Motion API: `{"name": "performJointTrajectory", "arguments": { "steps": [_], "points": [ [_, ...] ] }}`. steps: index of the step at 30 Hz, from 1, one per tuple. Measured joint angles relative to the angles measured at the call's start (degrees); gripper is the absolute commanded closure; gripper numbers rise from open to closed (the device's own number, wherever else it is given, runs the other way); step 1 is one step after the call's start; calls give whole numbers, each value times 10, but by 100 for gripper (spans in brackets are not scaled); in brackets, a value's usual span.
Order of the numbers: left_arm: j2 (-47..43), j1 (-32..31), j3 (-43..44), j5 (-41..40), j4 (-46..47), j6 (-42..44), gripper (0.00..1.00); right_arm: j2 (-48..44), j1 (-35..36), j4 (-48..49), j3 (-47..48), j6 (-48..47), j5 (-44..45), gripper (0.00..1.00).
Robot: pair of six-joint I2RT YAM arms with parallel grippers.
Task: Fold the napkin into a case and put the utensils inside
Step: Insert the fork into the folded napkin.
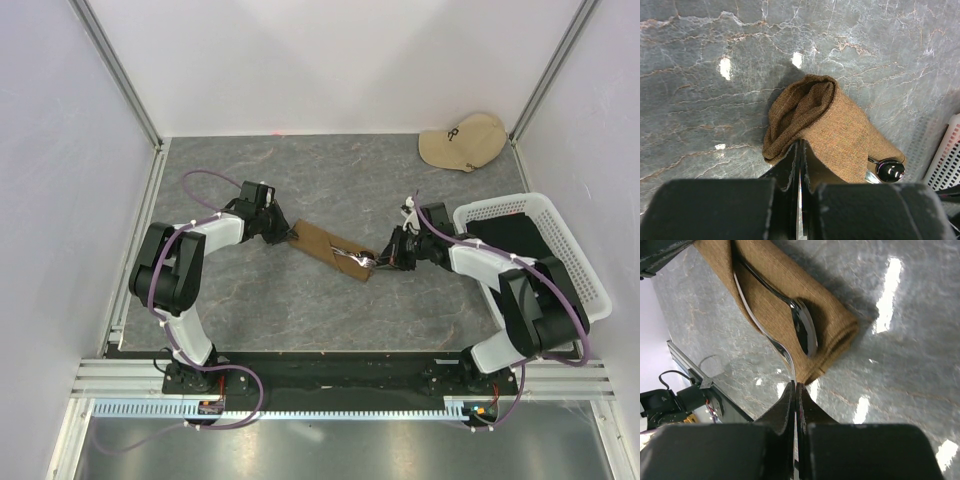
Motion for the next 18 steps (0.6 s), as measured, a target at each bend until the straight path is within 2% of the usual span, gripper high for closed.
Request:
{"name": "performJointTrajectory", "arguments": {
  "steps": [16,18],
  "points": [
    [0,0,-9,3,15,0,98,97,40,74,49,30,-11,100],
    [0,0,-9,4,15,0,98,100,41,78,49,34,-10,95]
  ]
}}
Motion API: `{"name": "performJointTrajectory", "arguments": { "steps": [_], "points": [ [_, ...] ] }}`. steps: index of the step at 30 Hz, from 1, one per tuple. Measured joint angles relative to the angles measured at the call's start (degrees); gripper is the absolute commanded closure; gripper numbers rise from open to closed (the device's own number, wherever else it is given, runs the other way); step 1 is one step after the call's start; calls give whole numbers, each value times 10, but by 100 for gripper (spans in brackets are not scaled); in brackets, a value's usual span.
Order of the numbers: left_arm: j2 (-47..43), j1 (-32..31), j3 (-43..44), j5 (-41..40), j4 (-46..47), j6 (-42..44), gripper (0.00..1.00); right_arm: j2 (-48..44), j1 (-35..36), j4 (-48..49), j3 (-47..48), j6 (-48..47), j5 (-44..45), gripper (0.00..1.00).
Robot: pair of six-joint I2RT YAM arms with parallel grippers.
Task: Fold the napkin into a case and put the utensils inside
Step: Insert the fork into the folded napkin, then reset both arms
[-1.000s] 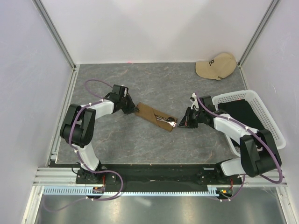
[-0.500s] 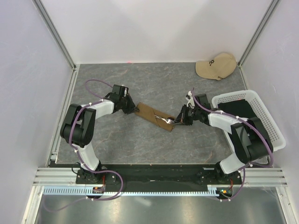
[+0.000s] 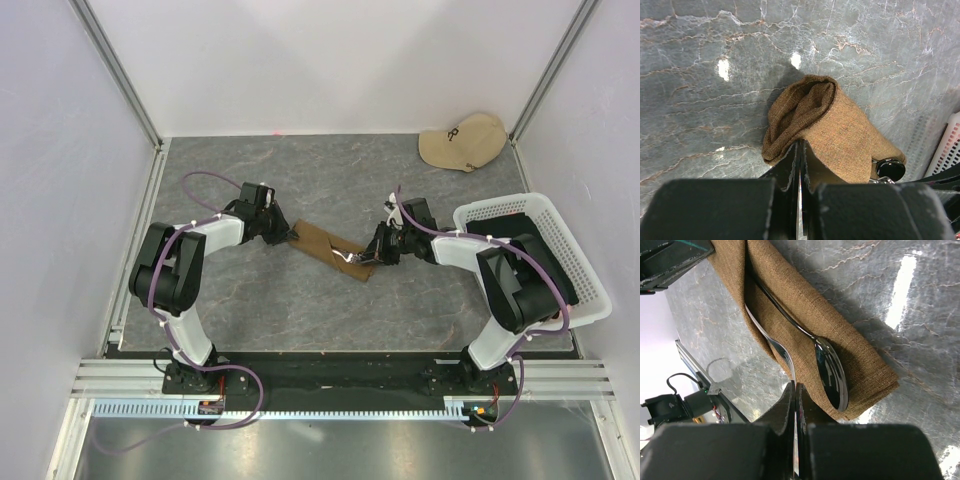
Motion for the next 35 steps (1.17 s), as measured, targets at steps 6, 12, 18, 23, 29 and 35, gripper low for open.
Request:
{"name": "performJointTrajectory", "arguments": {
  "steps": [6,12,18,23,29,35],
  "points": [
    [-5,0,-2,0,-1,0,92,1,0,2,0,7,2,67],
    [-67,-3,-13,2,-12,10,70,-2,0,-22,1,2,10,45],
    [-179,-26,-15,2,-36,34,61,-61,0,-96,9,-22,45,29],
    [-279,-74,-32,5,-48,56,47,-167,1,-192,21,-61,104,8],
    [-393,-162,-83,9,-55,70,37,-326,0,-274,16,-110,168,2],
    [-486,-256,-144,13,-23,71,35,-465,1,-259,-40,-111,161,2]
  ]
}}
